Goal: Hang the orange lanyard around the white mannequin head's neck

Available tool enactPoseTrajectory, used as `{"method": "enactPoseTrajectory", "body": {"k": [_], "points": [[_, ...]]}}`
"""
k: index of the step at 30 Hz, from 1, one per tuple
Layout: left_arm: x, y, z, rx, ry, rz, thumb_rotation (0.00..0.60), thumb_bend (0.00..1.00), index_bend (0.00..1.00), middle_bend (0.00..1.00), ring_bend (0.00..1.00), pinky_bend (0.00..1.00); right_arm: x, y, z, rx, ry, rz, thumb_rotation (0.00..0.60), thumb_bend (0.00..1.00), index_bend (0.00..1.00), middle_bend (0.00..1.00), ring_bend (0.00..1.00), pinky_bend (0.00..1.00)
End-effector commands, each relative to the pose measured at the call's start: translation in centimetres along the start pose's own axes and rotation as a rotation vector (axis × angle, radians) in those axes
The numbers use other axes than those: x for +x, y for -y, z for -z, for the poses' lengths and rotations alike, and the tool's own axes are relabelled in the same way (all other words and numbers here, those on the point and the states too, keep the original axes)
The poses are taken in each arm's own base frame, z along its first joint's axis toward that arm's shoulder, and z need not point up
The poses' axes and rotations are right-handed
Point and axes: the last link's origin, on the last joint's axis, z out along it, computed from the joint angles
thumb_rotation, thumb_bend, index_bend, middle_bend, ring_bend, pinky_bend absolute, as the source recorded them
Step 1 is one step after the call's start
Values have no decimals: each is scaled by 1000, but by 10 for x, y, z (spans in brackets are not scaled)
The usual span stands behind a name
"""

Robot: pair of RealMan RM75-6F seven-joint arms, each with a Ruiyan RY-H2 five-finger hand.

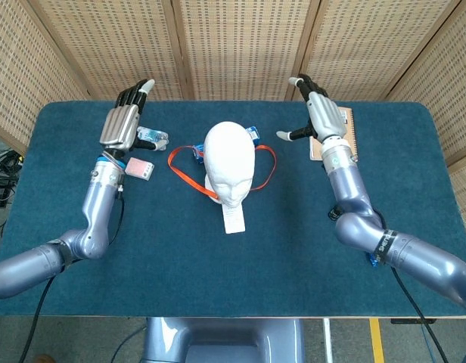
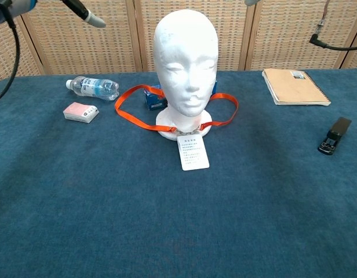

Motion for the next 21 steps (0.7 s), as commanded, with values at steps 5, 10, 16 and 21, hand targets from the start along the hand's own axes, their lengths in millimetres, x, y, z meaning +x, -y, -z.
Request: {"method": "enactPoseTrajectory", "body": {"k": [5, 10, 16, 21], "points": [[19, 47, 63, -13, -20, -175, 600, 0, 0, 0, 0, 0, 19, -41, 52, 14, -34, 178, 600, 156, 86, 257, 100, 5], [26, 78, 114, 34, 0, -319, 600, 0, 0, 0, 0, 0, 16, -70, 88, 5, -25, 300, 600, 453, 1, 631, 495, 448], [31, 103, 179, 170, 3, -348, 600, 0, 0, 0, 0, 0, -9, -90, 131, 26, 53, 375, 600, 705, 2, 718, 561, 611], [30, 129, 221, 278, 10, -369, 600, 0, 0, 0, 0, 0, -39, -100, 153, 79, 161, 465, 600, 733, 1, 719, 562, 615]]}}
